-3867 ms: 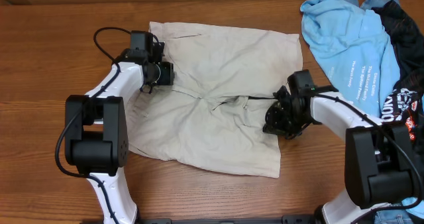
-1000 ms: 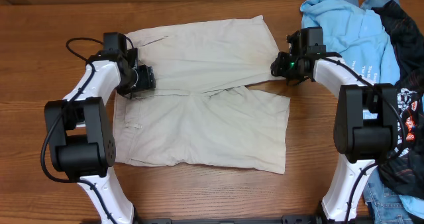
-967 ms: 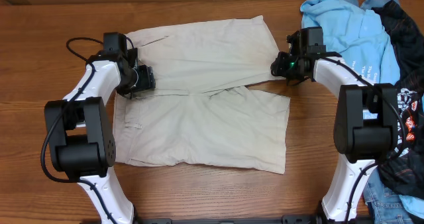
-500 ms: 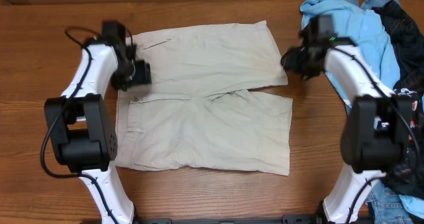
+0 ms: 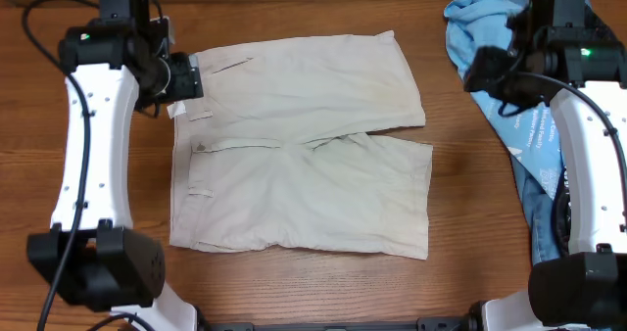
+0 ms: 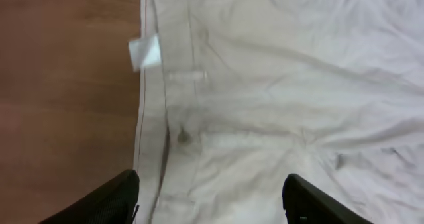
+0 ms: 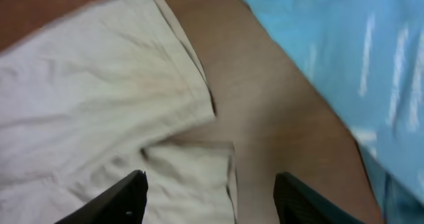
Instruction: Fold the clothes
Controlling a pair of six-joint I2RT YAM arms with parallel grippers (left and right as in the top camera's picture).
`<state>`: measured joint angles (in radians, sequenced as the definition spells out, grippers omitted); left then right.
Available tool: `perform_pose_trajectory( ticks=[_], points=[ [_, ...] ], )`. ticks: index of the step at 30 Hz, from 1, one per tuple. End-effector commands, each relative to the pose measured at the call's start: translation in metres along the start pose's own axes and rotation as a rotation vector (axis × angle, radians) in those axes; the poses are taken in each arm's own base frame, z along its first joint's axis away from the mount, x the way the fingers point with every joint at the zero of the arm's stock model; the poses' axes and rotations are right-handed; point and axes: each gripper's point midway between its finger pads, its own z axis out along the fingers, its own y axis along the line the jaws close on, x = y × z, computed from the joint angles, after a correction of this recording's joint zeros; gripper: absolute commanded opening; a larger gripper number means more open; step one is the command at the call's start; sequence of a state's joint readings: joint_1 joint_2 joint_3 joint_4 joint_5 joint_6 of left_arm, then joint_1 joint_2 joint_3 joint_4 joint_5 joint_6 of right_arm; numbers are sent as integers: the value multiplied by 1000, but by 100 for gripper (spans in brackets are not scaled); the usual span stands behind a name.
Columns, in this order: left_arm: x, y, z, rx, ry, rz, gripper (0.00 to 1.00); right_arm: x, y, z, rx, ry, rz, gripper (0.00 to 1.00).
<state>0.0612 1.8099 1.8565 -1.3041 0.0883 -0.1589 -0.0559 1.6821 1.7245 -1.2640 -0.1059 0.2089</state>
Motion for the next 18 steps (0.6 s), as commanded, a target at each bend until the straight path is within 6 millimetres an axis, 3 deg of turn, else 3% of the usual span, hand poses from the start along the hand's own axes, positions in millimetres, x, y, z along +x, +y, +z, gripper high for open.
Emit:
perform_pose_trajectory(
  ticks=[1,10,18],
  points=[
    [14,3,-8,-17,47,-56,72,17,-6,-5,27,61,34,64],
    [66,-2,-12,-38,250,-65,68,71,-18,-17,90,271,138,68],
    [110,-1,-5,-79,301,-76,67,104,-15,-43,36,265,148,70]
  ],
)
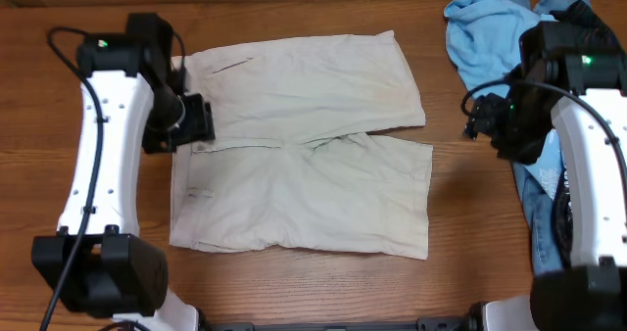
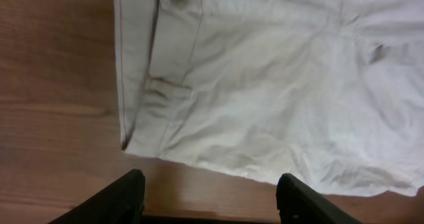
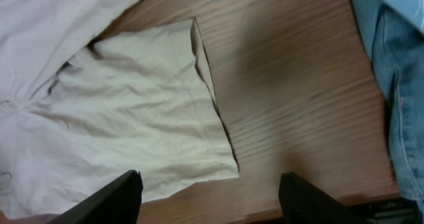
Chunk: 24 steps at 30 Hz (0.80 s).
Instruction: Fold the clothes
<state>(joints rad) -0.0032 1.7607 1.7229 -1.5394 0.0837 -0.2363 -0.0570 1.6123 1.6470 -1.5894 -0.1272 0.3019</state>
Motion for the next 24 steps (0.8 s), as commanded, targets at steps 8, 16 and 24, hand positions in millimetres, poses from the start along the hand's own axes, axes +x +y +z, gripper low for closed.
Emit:
perform_pose_trajectory(
  ticks=[8,16,24],
  points=[
    [77,17,33,38,-78,-150,68,64,-10,-16,-101,-80,-7,72],
    [132,35,88,83,-136,-429,80,89,-18,21,-128,-40,-5,72],
    [144,54,142,54,-170,-602,83,90,-20,28,-123,-31,-8,72]
  ],
)
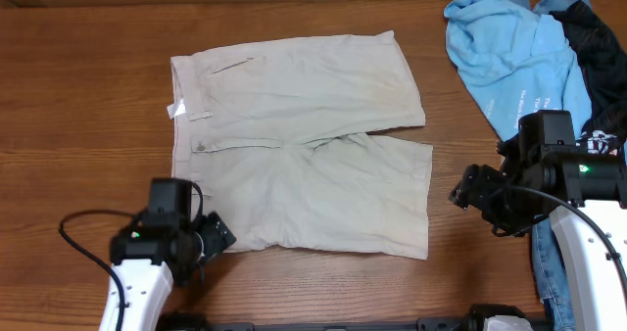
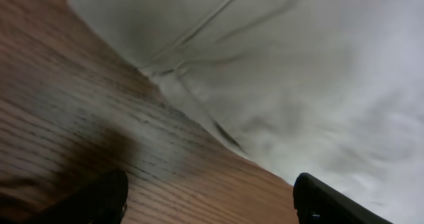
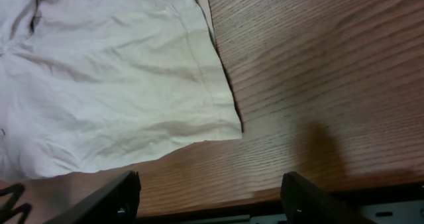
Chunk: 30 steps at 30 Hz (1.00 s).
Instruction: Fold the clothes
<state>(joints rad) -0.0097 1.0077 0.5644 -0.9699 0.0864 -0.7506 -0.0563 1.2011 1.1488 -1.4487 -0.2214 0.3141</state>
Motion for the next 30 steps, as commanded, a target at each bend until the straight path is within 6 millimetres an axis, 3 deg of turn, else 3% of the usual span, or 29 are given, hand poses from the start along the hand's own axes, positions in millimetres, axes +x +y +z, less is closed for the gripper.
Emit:
perform_pose_trajectory(
  ticks=[1,7,15,20,30],
  points=[
    [-7,12,8,-38,-60,-122,83,1,3,-2,-16,-17,-11,72],
    [-24,17,7,-49,-129,-132,84,-2,3,-2,-16,-29,-17,75],
    [-37,48,3,-131,-168,-261,90,-4,3,-3,-17,-40,-18,77],
    [-47,44,4,-77,-181,-256,89,-5,3,-3,-15,-45,-20,78],
    [-41,45,39,-42,-161,-247,88,-6,4,-3,-17,-49,-21,78]
  ],
)
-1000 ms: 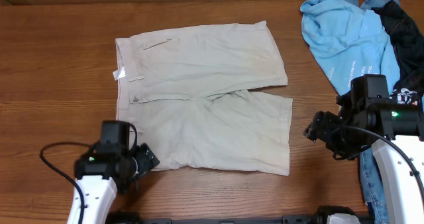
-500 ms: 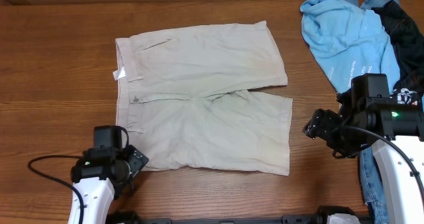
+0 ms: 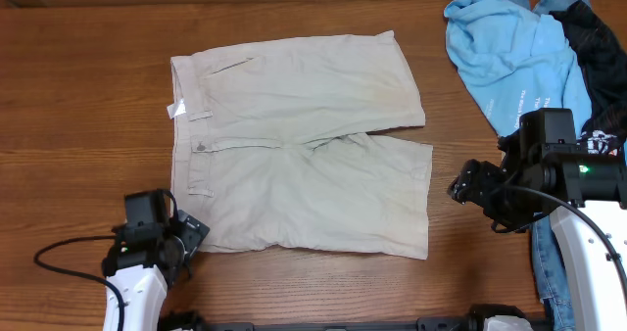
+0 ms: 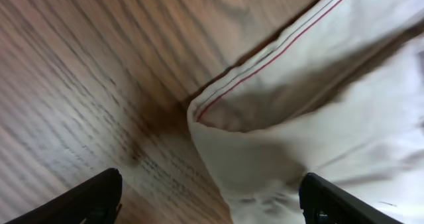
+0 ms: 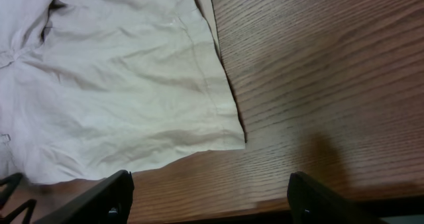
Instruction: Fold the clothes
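Beige shorts lie spread flat on the wooden table, waistband to the left, legs to the right. My left gripper is low at the shorts' near left waistband corner, open, fingers either side of the corner. My right gripper hovers open just right of the near leg's hem, with bare wood between its fingers.
A light blue garment and dark clothes are piled at the far right, with denim along the right edge. A white tag sticks out of the waistband.
My left gripper has moved left and lower, from just off the near hem to the near left waistband corner. The right gripper has hardly shifted. The shorts lie as before.
Both grippers stood open at the shorts' far edge, left at the waistband, right by the blue garment. Then they were at mid-height on either side. Later both were at the near side, left by the waistband corner, right by the near leg's hem.
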Controlling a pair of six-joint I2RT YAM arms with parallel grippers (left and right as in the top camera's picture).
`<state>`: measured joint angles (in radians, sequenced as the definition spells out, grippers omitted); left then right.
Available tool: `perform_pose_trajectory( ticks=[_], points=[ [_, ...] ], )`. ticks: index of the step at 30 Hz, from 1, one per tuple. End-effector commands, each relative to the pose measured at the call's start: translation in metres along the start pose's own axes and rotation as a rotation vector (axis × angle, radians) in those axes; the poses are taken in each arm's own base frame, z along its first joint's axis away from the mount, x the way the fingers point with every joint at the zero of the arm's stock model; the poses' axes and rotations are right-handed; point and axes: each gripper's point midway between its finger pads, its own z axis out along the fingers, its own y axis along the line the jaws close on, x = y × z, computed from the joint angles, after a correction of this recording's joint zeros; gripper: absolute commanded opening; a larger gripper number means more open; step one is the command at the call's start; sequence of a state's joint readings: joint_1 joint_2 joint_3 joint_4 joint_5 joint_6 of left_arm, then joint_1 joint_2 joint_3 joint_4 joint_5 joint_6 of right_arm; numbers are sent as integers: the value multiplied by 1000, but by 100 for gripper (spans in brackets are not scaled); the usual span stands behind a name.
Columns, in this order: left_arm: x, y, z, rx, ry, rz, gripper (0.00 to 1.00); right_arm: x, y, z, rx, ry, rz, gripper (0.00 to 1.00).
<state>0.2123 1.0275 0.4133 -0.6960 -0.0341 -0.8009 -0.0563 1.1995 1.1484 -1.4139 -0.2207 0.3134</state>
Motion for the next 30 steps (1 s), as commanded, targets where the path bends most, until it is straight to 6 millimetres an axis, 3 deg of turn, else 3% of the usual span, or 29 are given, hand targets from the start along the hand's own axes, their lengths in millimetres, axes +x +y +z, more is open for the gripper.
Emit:
perform_pose_trajectory(
  ticks=[1,7,12,14,16,22,24,26,30],
  points=[
    [7,3,11,-2,32,19,87,1,1,-2,-4,-16,-11,78],
    [1,-3,19,9,21,53,81,1,1,-2,-4,-16,-12,79],
    [2,-3,21,2,28,56,51,0,1,-2,-6,-20,-13,79],
    [2,-2,21,2,28,69,43,-1,1,-2,-7,-23,-13,79],
    [2,-2,21,1,29,85,38,-1,2,-2,-9,-27,-14,80],
    [5,0,21,-5,42,86,35,-3,3,-2,-12,-35,-17,83],
    [5,0,21,-9,45,86,25,-3,3,-2,-12,-35,-16,83],
    [4,-1,19,-7,45,94,5,-2,2,-2,-10,-30,-15,83],
    [-5,-10,12,8,27,124,4,4,-3,5,2,-1,21,83]
  ],
)
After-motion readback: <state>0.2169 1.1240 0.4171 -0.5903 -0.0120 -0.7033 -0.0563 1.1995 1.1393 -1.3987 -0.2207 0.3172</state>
